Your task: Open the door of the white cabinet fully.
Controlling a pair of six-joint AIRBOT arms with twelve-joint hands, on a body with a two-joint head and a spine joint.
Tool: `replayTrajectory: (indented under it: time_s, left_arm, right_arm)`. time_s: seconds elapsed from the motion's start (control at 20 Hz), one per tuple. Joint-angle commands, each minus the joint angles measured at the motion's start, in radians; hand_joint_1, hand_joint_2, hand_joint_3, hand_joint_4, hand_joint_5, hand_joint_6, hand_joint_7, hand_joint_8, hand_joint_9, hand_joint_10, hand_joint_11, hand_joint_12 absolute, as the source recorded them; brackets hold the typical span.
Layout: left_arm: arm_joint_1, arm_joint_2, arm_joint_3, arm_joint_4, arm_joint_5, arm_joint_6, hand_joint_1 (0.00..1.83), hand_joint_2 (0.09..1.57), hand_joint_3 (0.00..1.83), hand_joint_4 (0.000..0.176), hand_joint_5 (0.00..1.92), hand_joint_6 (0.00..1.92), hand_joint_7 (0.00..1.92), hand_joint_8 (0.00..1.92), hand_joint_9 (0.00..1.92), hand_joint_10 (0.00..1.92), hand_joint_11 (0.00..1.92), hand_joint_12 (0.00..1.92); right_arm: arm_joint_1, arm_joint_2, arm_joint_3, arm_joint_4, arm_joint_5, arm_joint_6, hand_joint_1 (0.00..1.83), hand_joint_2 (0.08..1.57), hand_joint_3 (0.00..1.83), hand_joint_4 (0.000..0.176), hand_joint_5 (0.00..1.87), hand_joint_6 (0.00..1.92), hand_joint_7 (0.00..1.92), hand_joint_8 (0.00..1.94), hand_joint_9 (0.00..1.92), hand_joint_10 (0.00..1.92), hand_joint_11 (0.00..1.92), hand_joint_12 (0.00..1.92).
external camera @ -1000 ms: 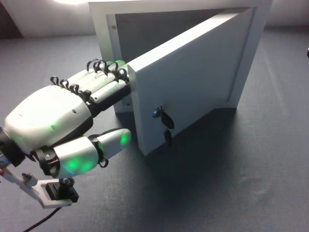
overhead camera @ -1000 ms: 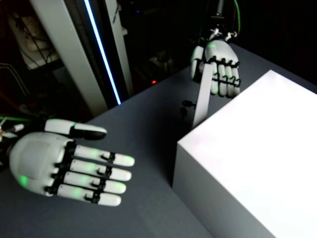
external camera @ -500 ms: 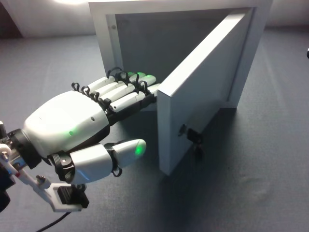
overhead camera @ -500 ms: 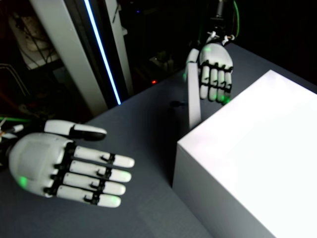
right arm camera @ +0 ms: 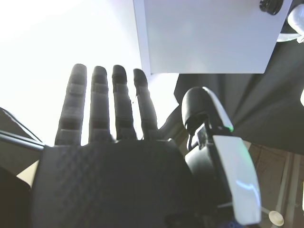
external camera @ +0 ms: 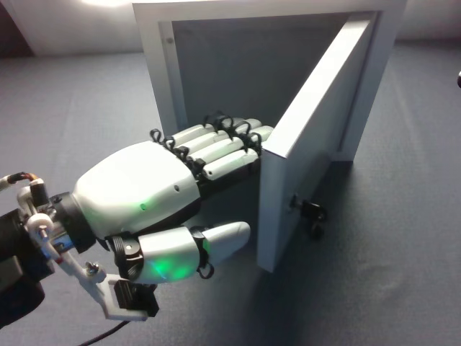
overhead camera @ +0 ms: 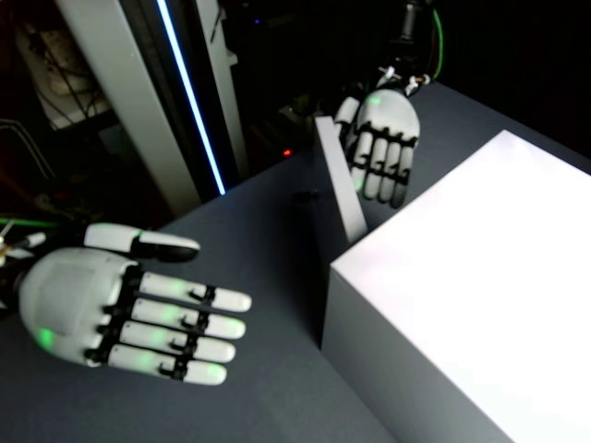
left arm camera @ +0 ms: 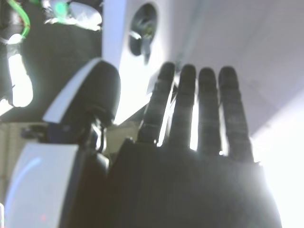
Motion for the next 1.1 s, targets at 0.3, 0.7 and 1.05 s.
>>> replayTrajectory:
  time_s: [0.3, 0.7, 1.05]
  left_arm:
    - [-0.061, -0.039, 0.022, 0.067, -0.067, -0.047, 0.00, 1.57, 0.15, 0.000, 0.07, 0.01, 0.01, 0.00, 0.02, 0.01, 0.03, 0.20]
    - [-0.113, -0.087, 0.045, 0.128, -0.029, -0.076, 0.00, 1.57, 0.11, 0.000, 0.13, 0.01, 0.07, 0.01, 0.06, 0.01, 0.04, 0.22]
    - [-0.146, -0.126, 0.061, 0.153, -0.013, -0.082, 0.00, 1.57, 0.13, 0.000, 0.15, 0.00, 0.11, 0.00, 0.10, 0.01, 0.02, 0.26]
  right_arm:
    - [0.003, 0.002, 0.005, 0.027, 0.122, 0.010, 0.00, 1.47, 0.00, 0.000, 0.21, 0.00, 0.18, 0.00, 0.15, 0.01, 0.10, 0.12]
    - [0.003, 0.000, 0.006, 0.027, 0.122, 0.010, 0.00, 1.45, 0.00, 0.000, 0.23, 0.01, 0.21, 0.01, 0.18, 0.01, 0.14, 0.14]
    - [0.003, -0.002, 0.008, 0.027, 0.122, 0.010, 0.00, 1.44, 0.00, 0.000, 0.22, 0.00, 0.21, 0.00, 0.18, 0.01, 0.13, 0.14]
